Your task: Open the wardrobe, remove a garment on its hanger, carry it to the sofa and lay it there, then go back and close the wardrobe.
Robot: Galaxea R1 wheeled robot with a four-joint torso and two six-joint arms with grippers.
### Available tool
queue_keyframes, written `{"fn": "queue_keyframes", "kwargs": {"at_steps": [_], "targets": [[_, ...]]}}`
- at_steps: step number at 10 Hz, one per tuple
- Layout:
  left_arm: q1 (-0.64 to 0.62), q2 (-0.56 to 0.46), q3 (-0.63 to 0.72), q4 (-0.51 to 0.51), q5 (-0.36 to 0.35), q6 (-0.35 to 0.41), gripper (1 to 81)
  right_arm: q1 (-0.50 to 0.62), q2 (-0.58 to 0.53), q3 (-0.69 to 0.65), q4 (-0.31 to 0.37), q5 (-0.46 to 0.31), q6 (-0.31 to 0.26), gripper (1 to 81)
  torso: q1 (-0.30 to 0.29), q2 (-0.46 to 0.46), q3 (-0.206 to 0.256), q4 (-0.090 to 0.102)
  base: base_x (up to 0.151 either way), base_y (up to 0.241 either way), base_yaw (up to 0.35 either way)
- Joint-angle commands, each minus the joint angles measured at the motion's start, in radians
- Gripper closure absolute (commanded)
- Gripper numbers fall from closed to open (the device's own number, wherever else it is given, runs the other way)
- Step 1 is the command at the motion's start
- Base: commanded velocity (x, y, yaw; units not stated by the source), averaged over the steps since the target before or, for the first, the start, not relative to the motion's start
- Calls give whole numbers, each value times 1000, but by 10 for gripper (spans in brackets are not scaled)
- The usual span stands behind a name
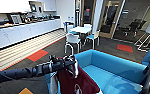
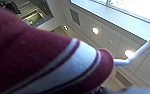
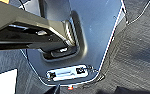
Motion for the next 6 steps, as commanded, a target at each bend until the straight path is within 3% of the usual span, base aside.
{"fn": "queue_keyframes", "kwargs": {"at_steps": [1,6], "targets": [[-163,-8,36,-17,-74,5,811,-1,-5,0,-5,-52,-1,10,0,0,0,0,0,0,-303],[-163,-11,33,-17,-71,5,811,2,-5,0,-6,-57,-1,10,0,0,0,0,0,0,-304]]}}
